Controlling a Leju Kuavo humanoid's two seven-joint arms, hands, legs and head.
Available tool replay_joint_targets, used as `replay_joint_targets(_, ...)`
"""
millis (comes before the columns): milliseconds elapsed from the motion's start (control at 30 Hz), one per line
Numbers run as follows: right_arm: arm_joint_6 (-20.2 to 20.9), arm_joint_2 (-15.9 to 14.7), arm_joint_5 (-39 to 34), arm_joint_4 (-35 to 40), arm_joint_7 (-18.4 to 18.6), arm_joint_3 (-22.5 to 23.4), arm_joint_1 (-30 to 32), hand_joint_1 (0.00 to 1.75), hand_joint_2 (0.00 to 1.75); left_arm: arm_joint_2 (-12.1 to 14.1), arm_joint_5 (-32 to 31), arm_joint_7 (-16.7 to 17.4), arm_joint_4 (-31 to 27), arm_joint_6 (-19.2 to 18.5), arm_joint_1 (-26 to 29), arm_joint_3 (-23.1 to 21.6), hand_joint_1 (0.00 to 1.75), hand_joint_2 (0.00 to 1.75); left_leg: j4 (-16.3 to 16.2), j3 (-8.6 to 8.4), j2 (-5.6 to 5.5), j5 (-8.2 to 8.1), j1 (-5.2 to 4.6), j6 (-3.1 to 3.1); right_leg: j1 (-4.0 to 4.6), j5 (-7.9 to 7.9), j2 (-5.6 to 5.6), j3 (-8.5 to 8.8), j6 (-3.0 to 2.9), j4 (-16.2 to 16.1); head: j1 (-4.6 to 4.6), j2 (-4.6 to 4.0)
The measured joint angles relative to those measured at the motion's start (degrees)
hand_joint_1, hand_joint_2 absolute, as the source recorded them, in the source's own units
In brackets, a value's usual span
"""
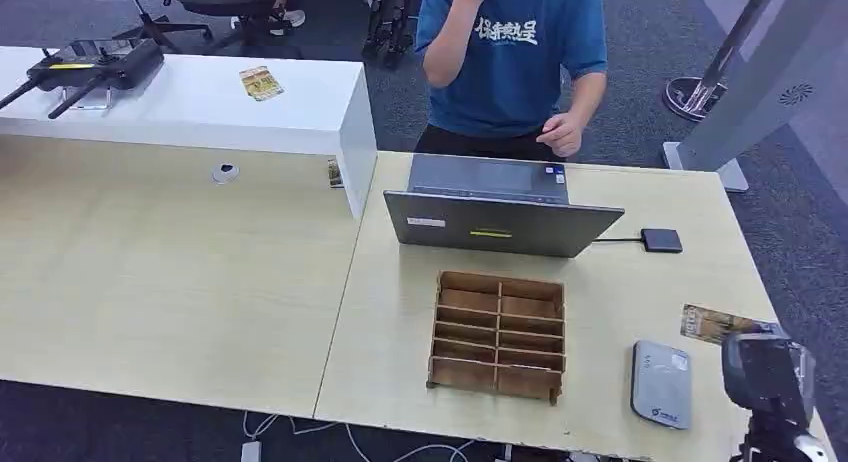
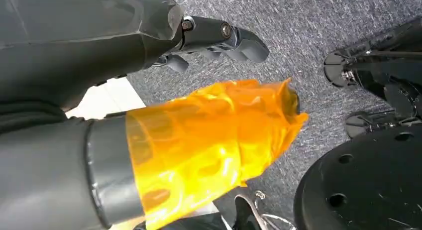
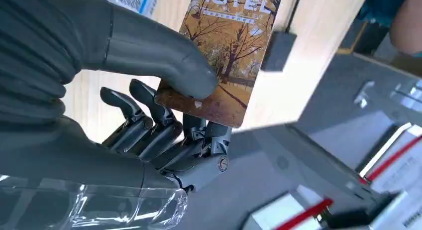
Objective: Pass the card to the sensor for recognition and then transmit it.
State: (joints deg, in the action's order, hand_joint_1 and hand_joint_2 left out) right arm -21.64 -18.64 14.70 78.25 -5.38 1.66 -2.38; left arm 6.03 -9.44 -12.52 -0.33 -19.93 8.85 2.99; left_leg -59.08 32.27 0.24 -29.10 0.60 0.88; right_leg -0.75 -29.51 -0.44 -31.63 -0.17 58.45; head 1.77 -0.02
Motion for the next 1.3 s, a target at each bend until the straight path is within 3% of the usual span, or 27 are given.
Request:
replay_joint_targets(167, -5.93, 0.46, 11.11, 1.83, 1.61, 0.0, -0.67, 1.75, 1.75, -0.26, -0.61, 0.0, 0.0, 0.72, -0.11, 0.0, 0.0, 0.0, 0.0, 0.0, 0.0, 0.0, 0.0, 0.0, 0.0, 0.0, 0.01, 0.0, 0.0, 0.0, 0.0, 0.0)
replay_joint_targets(333, -8.34, 0.85, 16.05, 2.86, 2.29, 0.0, -1.4, 1.75, 1.75, -0.44, -0.92, 0.0, 0.0, 0.83, -0.17, 0.0, 0.0, 0.0, 0.0, 0.0, 0.0, 0.0, 0.0, 0.0, 0.0, 0.0, 0.0, 0.0, 0.0, 0.0, -0.02, 0.0)
replay_joint_targets(533, -12.65, 1.35, 27.41, 3.45, 4.42, -0.02, -3.5, 1.75, 1.75, -0.44, -2.01, 0.0, 0.0, 1.29, -0.54, 0.0, 0.0, 0.0, 0.0, -0.01, 0.0, 0.0, 0.0, 0.0, 0.0, 0.0, 0.01, -0.01, 0.0, 0.0, -0.02, 0.0)
replay_joint_targets(833, -12.94, 1.83, 35.04, 1.36, 7.41, -0.43, -10.37, 1.75, 1.75, -0.2, -3.47, 0.0, 0.0, 1.29, -1.29, -0.02, 0.0, 0.0, 0.0, 0.01, 0.0, 0.03, 0.0, 0.0, 0.0, 0.01, 0.01, 0.0, 0.0, 0.04, 0.0, 0.0)
replay_joint_targets(1067, -11.36, 2.56, 41.0, -3.59, 11.06, -3.98, -19.9, 1.75, 1.75, 0.13, -4.63, 0.2, 0.0, 1.29, -2.04, -0.02, 0.0, 0.0, -0.01, -0.01, -0.07, 0.07, 0.0, 0.04, 0.0, 0.03, -0.05, -0.01, -0.02, 0.08, -0.02, 0.0)
replay_joint_targets(1300, -11.32, 3.08, 43.77, -6.23, 12.57, -6.1, -23.98, 1.75, 1.75, 0.22, -5.31, 0.31, 0.0, 1.29, -2.24, -0.02, 0.0, 0.0, -0.01, 0.09, -0.07, 0.06, 0.0, 0.04, 0.0, 0.02, -0.03, -0.09, -0.02, 0.09, 0.0, 0.0)
